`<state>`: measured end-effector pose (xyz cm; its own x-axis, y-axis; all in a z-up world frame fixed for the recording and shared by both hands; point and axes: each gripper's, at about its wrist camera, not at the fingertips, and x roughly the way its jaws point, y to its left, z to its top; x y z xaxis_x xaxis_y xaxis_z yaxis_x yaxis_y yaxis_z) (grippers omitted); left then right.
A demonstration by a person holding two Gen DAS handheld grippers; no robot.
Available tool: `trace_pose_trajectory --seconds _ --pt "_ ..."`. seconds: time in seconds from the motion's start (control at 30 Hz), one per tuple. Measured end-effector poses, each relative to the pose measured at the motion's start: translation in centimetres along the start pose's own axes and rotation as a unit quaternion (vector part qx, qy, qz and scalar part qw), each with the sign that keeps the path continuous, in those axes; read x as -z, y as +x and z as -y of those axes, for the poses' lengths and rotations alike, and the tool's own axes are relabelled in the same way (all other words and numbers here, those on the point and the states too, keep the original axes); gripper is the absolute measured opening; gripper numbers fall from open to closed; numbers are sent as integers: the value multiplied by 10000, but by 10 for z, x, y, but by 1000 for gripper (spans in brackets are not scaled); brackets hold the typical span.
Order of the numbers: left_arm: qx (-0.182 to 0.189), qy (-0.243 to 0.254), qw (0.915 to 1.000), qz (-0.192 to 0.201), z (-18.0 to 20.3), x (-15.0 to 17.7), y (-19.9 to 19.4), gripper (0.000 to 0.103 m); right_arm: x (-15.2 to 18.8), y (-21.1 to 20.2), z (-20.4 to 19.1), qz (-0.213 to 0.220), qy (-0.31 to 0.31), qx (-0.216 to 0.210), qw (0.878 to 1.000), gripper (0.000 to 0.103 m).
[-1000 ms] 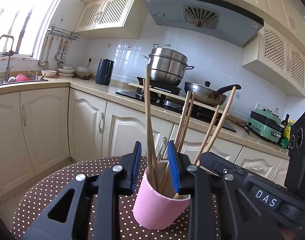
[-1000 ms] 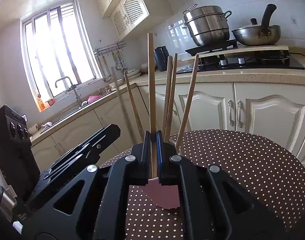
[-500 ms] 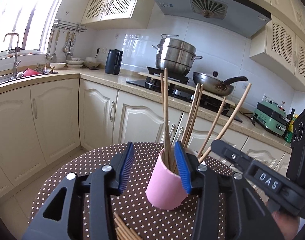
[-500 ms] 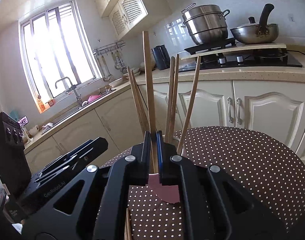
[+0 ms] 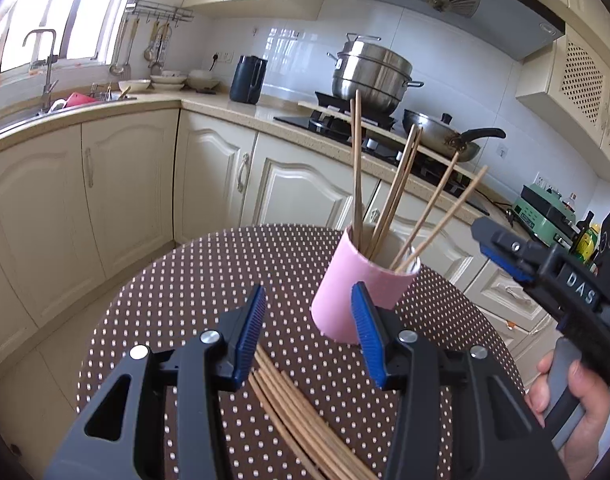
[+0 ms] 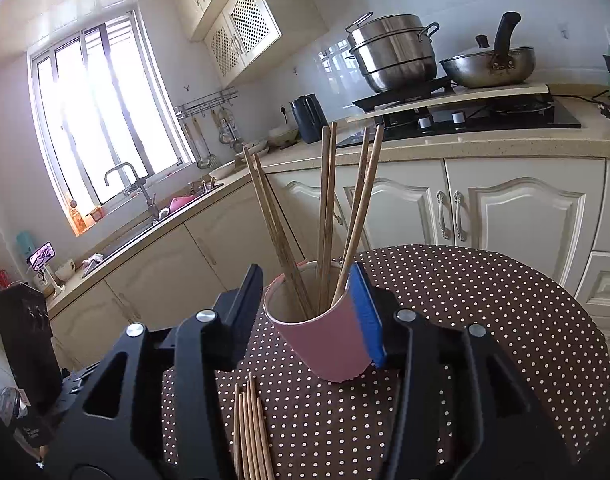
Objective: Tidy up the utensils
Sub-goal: 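Open both tools and pull them back from the pink cup, then move both open tools down to the remaining chopstick pile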
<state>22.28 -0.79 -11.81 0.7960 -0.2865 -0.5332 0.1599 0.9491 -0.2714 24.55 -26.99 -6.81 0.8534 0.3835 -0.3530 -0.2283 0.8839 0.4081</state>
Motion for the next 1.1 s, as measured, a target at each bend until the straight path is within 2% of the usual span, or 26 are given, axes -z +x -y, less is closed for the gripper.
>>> trace_pose_trajectory --seconds 0.13,0.27,0.47,0.67,0.93,1.03,1.1 --pt "-120 -53 9993 -357 -3 19 1 44 9 -5 -1 -179 7 -39 9998 47" --pt "-266 -141 9970 -718 -6 41 9 44 28 -2 -4 -581 -155 -37 9982 47" --pt "-532 -188 9890 -1364 -5 75 22 44 59 3 -1 -1079 -195 -3 9940 48" --pt "-718 8 9853 -1549 4 91 24 45 80 8 -4 -1436 -286 33 9892 48" --pt "-1057 202 9796 -1696 11 96 28 45 100 10 -15 -1690 -454 47 9846 49" --pt "-1271 471 9755 -1734 20 99 30 45 104 11 -16 -1778 -474 60 9829 49" --pt "-1361 451 9726 -1828 20 97 30 45 105 12 -16 -1817 -496 90 9821 49"
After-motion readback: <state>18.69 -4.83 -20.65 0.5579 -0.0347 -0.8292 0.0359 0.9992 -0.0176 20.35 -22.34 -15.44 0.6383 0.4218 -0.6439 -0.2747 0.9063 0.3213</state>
